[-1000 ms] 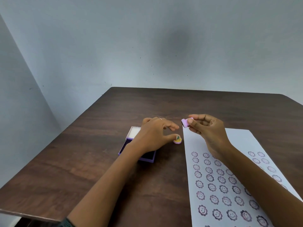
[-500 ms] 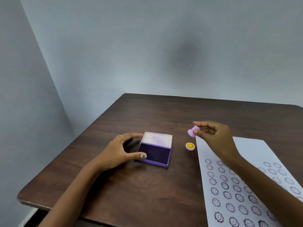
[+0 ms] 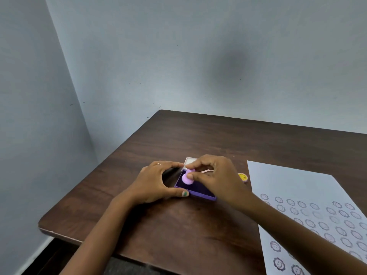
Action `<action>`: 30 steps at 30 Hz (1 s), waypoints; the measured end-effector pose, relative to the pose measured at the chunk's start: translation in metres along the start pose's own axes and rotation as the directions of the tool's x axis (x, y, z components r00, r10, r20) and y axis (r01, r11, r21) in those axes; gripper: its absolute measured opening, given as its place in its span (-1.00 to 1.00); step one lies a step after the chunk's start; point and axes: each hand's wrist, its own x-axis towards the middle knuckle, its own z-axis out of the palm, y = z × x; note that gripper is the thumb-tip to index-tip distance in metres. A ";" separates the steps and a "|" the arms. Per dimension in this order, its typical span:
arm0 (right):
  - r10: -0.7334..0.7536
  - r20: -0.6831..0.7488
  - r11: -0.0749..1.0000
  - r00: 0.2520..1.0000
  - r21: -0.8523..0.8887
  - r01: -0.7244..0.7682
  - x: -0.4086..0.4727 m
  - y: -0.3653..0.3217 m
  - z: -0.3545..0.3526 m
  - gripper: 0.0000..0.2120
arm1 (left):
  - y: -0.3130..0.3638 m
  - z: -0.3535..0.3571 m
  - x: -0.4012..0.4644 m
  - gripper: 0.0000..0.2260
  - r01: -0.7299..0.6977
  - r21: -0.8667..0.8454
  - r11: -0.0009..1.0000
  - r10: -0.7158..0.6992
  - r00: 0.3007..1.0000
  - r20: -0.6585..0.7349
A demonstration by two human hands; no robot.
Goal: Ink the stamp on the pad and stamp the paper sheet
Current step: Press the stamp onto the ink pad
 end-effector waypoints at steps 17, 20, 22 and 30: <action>-0.223 0.025 0.958 0.974 -0.177 0.224 -0.008 0.003 0.022 -0.89 | -0.002 0.002 0.001 -0.32 -0.007 0.027 1.000 0.006 1.000 0.019; -0.178 -0.006 0.970 0.984 -0.166 0.175 -0.002 0.005 0.021 -0.89 | -0.003 0.003 0.002 -0.31 -0.001 0.026 1.000 0.001 1.000 0.018; -0.148 -0.024 0.975 0.989 -0.169 0.142 0.000 0.004 0.022 -0.89 | -0.002 0.002 0.002 -0.30 -0.005 0.024 1.000 0.005 1.000 0.017; -0.130 -0.055 0.978 0.990 -0.173 0.119 -0.001 0.001 0.024 -0.91 | -0.001 0.003 0.001 -0.28 -0.009 0.016 1.000 0.009 1.000 0.010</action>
